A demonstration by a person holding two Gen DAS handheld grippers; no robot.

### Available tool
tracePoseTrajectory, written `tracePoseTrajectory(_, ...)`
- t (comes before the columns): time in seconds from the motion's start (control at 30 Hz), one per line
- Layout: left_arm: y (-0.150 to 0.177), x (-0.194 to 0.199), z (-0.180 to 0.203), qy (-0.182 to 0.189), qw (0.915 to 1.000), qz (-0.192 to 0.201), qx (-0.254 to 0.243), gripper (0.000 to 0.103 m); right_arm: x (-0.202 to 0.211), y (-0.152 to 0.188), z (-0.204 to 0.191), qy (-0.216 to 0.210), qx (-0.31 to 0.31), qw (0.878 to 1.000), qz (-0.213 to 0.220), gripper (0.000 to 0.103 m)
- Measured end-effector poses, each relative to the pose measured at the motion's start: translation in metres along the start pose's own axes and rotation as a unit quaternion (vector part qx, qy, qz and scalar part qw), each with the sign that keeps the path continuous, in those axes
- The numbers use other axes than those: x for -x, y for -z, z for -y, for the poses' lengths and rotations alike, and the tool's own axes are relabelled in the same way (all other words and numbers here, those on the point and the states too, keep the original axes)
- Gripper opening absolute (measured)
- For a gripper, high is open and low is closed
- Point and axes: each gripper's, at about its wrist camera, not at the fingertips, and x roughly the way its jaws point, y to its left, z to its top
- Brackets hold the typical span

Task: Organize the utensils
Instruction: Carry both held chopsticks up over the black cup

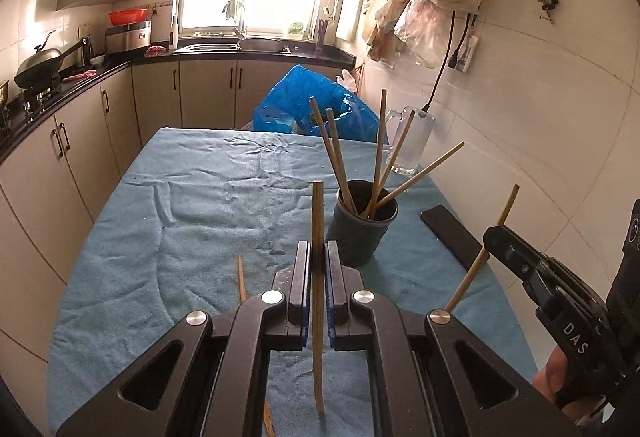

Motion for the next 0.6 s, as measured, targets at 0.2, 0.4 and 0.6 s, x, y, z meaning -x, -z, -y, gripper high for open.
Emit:
tracePoseTrajectory(0.2, -0.002, 0.007, 0.001, 0.001, 1.0, 0.006, 0.0, 0.006, 0.004, -0.001, -0.001, -0.001, 0.002, 1.0, 0.005, 0.006)
tracePoseTrajectory(0.4, -0.004, 0.012, 0.001, 0.003, 0.9999, 0.01, 0.004, 0.006, 0.006, -0.002, -0.001, -0.001, 0.003, 1.0, 0.008, 0.006)
tracePoseTrajectory(0.6, -0.005, 0.015, 0.002, 0.004, 0.9999, 0.013, 0.004, 0.006, 0.009, -0.002, -0.001, 0.0, 0.002, 1.0, 0.01, 0.006)
